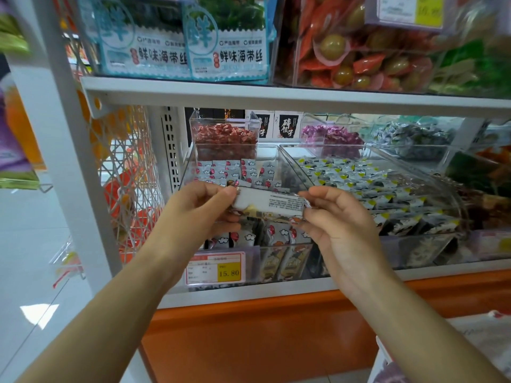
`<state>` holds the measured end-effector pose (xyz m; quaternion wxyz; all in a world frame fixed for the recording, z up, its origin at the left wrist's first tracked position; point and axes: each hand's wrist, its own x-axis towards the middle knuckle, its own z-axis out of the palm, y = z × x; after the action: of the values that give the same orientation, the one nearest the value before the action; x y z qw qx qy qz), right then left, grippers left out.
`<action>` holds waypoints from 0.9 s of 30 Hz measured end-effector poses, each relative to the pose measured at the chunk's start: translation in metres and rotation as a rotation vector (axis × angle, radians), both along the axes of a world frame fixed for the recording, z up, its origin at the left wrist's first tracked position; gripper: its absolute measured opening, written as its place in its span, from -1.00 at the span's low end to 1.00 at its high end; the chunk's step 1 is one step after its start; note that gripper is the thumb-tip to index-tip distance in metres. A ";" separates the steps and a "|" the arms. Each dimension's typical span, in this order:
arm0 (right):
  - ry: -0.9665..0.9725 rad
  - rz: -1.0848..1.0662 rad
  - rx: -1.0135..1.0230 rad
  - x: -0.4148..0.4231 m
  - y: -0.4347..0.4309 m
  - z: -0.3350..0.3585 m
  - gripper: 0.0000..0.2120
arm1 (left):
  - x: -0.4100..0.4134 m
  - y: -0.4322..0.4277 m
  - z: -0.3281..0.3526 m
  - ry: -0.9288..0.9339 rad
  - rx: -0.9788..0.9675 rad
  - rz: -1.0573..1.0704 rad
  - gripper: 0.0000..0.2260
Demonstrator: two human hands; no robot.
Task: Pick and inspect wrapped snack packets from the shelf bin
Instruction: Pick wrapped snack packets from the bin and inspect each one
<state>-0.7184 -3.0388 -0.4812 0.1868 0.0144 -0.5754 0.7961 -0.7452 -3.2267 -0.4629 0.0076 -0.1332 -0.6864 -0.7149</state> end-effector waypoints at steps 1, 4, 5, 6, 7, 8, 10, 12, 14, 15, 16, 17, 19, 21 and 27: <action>-0.008 -0.003 -0.031 0.000 0.000 0.000 -0.78 | 0.000 0.000 0.000 0.000 -0.015 0.002 -0.85; -0.043 0.003 -0.140 -0.001 0.001 0.003 -0.81 | 0.001 -0.001 -0.001 0.038 -0.080 0.008 -0.92; -0.051 0.013 -0.179 -0.001 0.002 0.003 -0.81 | 0.001 0.000 -0.001 0.044 -0.089 0.004 -0.93; -0.060 0.023 -0.213 0.000 0.002 0.004 -0.81 | 0.001 0.000 -0.001 0.051 -0.093 0.004 -0.93; -0.066 0.034 -0.240 0.000 0.002 0.004 -0.81 | 0.001 0.000 -0.001 0.051 -0.094 0.002 -0.93; -0.071 0.043 -0.258 0.000 0.003 0.003 -0.81 | 0.000 0.000 -0.001 0.052 -0.095 0.002 -0.92; -0.076 0.041 -0.248 -0.002 0.004 0.002 -0.82 | -0.001 0.000 -0.002 0.037 -0.100 0.002 -0.91; -0.053 0.034 -0.152 -0.003 0.004 0.000 -0.87 | -0.002 0.000 -0.002 0.005 -0.090 0.022 -0.93; -0.012 0.065 -0.059 -0.002 0.005 -0.002 -0.92 | -0.003 0.000 -0.002 -0.012 -0.081 0.066 -0.94; -0.004 0.074 0.016 -0.002 0.006 -0.004 -0.81 | -0.004 0.000 -0.002 -0.007 -0.089 0.092 -0.93; -0.006 0.067 0.118 -0.002 0.006 -0.005 -0.74 | -0.005 0.000 -0.002 0.004 -0.101 0.116 -0.91; -0.012 0.035 0.227 -0.002 0.005 -0.006 -0.73 | -0.006 -0.001 -0.001 0.009 -0.112 0.130 -0.90; 0.000 -0.031 0.337 -0.003 0.004 -0.002 -0.78 | -0.009 0.001 0.000 0.018 -0.141 0.156 -0.86; 0.033 -0.102 0.310 -0.008 0.007 0.005 -0.84 | -0.015 0.004 0.001 0.097 -0.233 0.221 -0.84; 0.075 -0.304 0.478 -0.047 0.013 0.032 -0.82 | -0.066 0.020 0.002 0.409 -0.843 0.262 -0.76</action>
<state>-0.7656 -3.0262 -0.4493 0.3165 0.0009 -0.7350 0.5997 -0.8111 -3.2066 -0.4610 0.1780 -0.1749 -0.9115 -0.3269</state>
